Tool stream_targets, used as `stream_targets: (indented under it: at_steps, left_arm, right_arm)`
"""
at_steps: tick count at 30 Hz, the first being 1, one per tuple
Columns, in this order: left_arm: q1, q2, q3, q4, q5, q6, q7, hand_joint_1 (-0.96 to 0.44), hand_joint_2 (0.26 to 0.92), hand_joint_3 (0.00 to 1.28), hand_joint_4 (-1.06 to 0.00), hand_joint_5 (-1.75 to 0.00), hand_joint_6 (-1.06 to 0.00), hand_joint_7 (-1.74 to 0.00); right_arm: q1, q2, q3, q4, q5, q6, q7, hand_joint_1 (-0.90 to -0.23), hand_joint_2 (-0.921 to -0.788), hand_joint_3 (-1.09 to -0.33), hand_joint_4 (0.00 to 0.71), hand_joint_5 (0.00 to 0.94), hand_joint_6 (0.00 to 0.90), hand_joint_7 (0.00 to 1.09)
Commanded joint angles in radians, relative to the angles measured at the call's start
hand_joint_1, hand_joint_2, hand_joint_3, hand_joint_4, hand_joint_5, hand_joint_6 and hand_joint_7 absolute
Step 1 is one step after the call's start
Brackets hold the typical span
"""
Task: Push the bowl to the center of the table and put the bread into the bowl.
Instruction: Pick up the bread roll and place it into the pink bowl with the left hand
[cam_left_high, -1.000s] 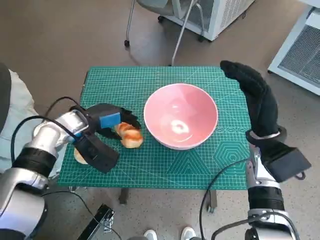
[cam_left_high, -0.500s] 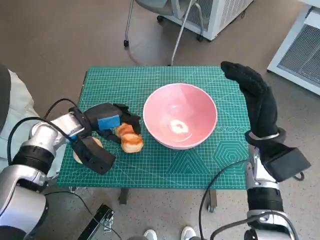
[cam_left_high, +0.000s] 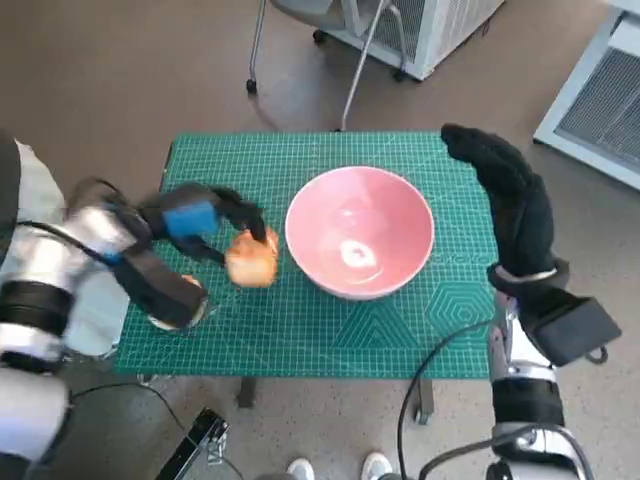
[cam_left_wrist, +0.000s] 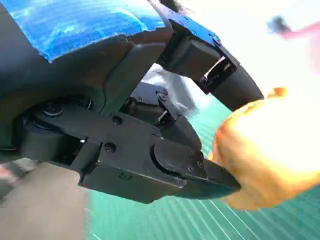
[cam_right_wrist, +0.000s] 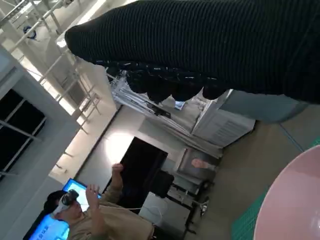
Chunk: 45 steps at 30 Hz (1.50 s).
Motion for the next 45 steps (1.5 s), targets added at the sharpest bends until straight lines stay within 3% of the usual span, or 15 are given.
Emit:
stream_targets:
  at_steps: [1,9,19,33,45]
  left_arm:
    - [-0.051,0.062,0.103,-0.076,-0.101,0.028,-0.067,0.0,0.92,0.07,-0.56,-1.22,-0.75,-1.11]
    - [-0.028,0.059,0.223,-0.268,-0.207,0.11,-0.139,0.0,0.919,0.06,-0.55,-1.25,-0.78,-1.06]
    - [-0.098,-0.04,0.194,-0.288,-0.144,0.115,-0.093,0.0,0.921,0.06,-0.57,-1.2,-0.76,-1.11]
    - [-0.191,-0.297,0.114,-0.138,-0.119,0.16,-0.087,0.0,0.92,0.12,-0.53,-1.22,-0.67,-1.23]
    - [-0.244,-0.417,0.04,0.056,-0.108,0.163,-0.099,0.0,0.921,0.13,-0.51,-1.27,-0.65,-1.23]
  right_arm:
    - [0.026,0.007,0.001,-0.01,0.01,0.021,-0.005,-0.621,-0.921,-0.697,0.363,0.02,0.031,0.87]
    - [0.028,0.008,0.004,-0.025,0.01,0.033,-0.008,-0.62,-0.921,-0.7,0.363,0.02,0.033,0.86]
    - [0.028,0.014,0.008,-0.036,0.012,0.041,-0.001,-0.627,-0.921,-0.703,0.357,0.017,0.031,0.86]
    - [0.037,0.002,-0.008,-0.033,0.037,0.046,0.017,-0.644,-0.921,-0.697,0.379,0.028,0.044,0.86]
    - [0.059,0.001,-0.018,-0.041,0.033,0.007,0.012,-0.629,-0.921,-0.69,0.39,0.032,0.047,0.84]
